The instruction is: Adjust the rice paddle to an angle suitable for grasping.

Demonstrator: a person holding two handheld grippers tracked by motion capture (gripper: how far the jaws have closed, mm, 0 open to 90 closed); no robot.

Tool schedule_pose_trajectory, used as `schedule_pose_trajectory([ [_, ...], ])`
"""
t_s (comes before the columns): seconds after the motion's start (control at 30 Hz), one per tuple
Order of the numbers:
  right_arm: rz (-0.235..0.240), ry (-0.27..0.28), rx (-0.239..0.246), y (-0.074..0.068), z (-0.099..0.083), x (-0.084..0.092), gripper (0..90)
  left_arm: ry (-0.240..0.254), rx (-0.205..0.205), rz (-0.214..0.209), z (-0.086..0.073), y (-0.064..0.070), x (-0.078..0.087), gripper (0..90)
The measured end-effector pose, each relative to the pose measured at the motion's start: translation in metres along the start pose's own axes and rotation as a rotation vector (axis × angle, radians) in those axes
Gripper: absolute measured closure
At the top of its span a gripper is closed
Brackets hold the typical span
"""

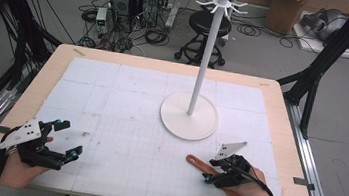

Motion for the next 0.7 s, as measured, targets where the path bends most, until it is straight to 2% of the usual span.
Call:
schedule_pose_trajectory([
  [0.4,-0.018,-0.034,-0.005,0.0008,0.0000,-0.0007,51.6,-0.005,0.002,-0.002,-0.0012,-0.0002,-0.0004,1.7],
  [0.6,-0.021,-0.024,-0.018,0.0036,-0.0005,0.0005,63.0,-0.009,0.004,-0.002,-0.0022,0.0001,-0.0009,1.7],
  [0.7,-0.022,-0.033,-0.027,0.0042,0.0004,0.0006,63.7,-0.010,0.003,-0.001,-0.0026,-0.0001,-0.0010,1.7],
])
Point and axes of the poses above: each handheld gripper's, and its own axes: x roughly backward along the jaws, z roughly out of its top, y roughly to its right, the point moved 6 cm from there along -x, roughly forward along the jaws, and after that the axes turned 5 degrees about -x, right-handed, at the moved point
